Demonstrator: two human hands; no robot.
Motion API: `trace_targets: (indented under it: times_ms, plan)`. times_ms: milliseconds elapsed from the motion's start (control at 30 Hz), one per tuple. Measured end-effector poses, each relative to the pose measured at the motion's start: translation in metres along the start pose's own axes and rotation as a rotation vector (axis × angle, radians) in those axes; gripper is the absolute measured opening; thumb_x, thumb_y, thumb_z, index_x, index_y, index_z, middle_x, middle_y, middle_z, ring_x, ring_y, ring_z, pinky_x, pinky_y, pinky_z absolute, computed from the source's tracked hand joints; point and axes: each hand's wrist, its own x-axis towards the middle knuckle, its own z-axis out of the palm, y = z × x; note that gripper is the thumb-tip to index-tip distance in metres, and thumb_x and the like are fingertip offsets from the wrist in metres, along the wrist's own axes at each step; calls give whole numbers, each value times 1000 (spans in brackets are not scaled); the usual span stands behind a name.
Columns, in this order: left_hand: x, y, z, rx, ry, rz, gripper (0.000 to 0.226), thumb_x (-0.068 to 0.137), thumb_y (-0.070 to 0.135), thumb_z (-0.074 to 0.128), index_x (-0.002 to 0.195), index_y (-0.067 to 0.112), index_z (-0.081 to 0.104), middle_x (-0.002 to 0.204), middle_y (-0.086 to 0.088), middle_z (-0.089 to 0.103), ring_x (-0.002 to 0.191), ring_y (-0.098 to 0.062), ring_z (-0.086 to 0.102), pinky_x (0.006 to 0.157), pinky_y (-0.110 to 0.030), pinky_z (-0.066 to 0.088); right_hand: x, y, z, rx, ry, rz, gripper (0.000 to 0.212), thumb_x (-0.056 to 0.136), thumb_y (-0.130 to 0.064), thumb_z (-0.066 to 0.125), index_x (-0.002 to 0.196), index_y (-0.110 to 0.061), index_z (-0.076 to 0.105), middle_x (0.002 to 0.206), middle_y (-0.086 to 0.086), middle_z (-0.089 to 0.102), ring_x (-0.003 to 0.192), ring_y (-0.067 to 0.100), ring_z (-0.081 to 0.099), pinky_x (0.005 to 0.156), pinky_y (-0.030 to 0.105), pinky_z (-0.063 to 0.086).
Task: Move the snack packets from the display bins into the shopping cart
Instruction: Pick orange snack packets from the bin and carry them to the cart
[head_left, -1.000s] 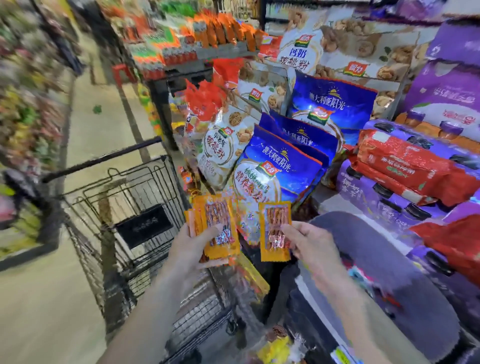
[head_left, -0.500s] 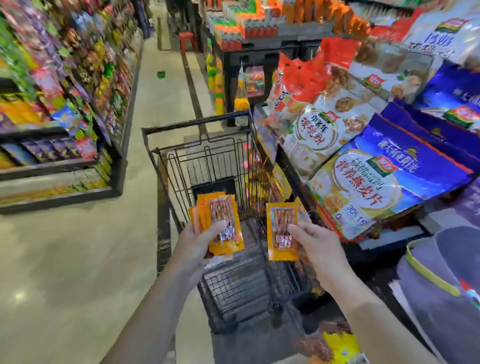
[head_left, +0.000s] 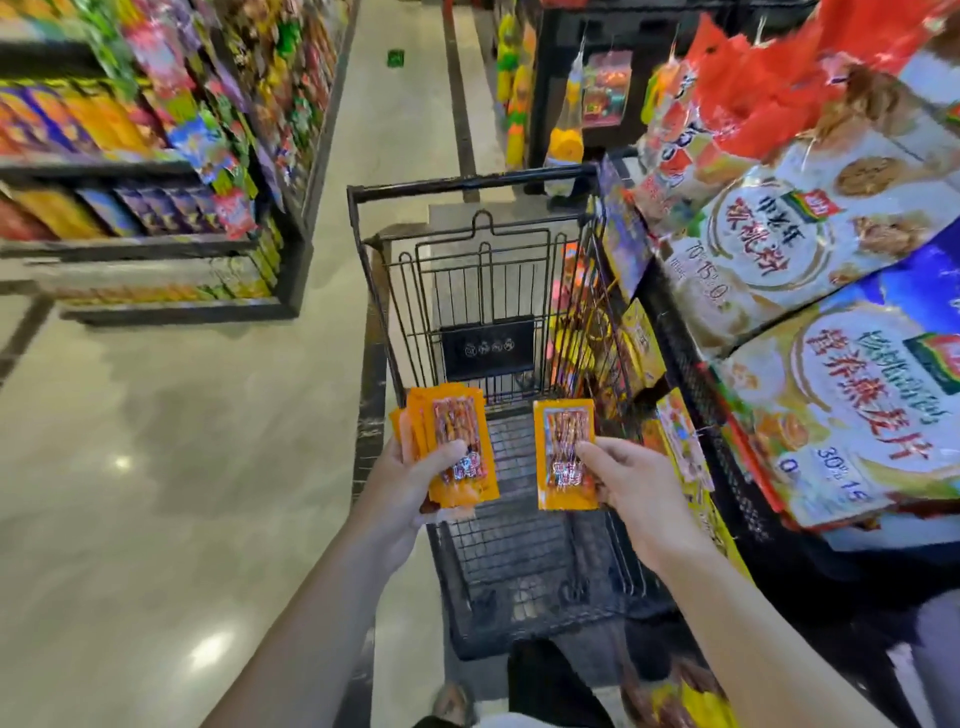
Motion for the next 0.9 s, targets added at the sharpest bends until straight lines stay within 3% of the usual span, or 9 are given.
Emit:
trace_targets:
  times_ms: [200,267,367,433,500,567,700,800,900]
  plan:
    - [55,-1,28,23,146,-30,51,72,42,94,116,45,69,114,3,81,97,-27,80,84,-54,64,78,-1,-10,-16,-84,33,18,100,-30,67,94,-24,82,93,8,79,81,17,69,90,56,57]
    - [77,-4,37,16,187,-51,50,82,35,90,125,36,66,114,0,81,98,-28,80,77,-49,65,105,-2,-12,-32,-95,42,17,100,-30,67,93,-29,83,93,-1,80,84,12,74,80,41,61]
    - [115,-7,48,0,215,-79,47,87,30,87,129,33,65,118,-1,79,104,-30,79,75,-49,66,145,2,-11,-74,-108,57,20,100,-33,67,86,-33,81,87,0,78,70,1,67,64,14,51]
    - [146,-12,51,8,230,-99,44,88,28,86,127,33,66,119,-2,79,103,-31,79,77,-51,66,172,12,-6,-101,-113,88,21,100,-34,66,84,-31,79,91,9,75,68,3,60,65,20,52]
    - [178,-21,49,4,256,-122,41,88,27,86,124,33,67,119,-2,79,101,-31,79,77,-51,66,198,23,1,-115,-138,113,20,100,-35,66,86,-27,78,98,16,72,76,12,59,83,44,58]
    - [211,-32,42,-1,296,-150,42,87,26,87,122,33,67,117,-1,79,100,-30,79,74,-48,66,226,38,9,-128,-148,136,20,100,-36,65,87,-28,78,99,17,73,78,24,63,93,55,54]
    - [273,-66,21,-7,350,-220,42,84,25,89,120,34,69,111,1,81,94,-27,81,67,-42,65,282,80,29,-139,-145,183,23,102,-33,62,89,-22,77,100,22,72,76,19,59,77,42,53]
    - [318,-98,1,18,410,-254,44,81,29,91,120,31,69,105,4,82,94,-24,81,71,-44,65,324,120,49,-157,-126,233,24,103,-33,61,92,-18,77,98,17,74,79,24,65,86,46,56]
    - [360,-128,-16,40,475,-257,42,81,30,91,114,33,67,90,13,81,81,-16,81,60,-34,64,362,160,71,-217,-89,268,27,102,-37,62,77,-27,69,80,-12,69,73,-2,60,68,16,43]
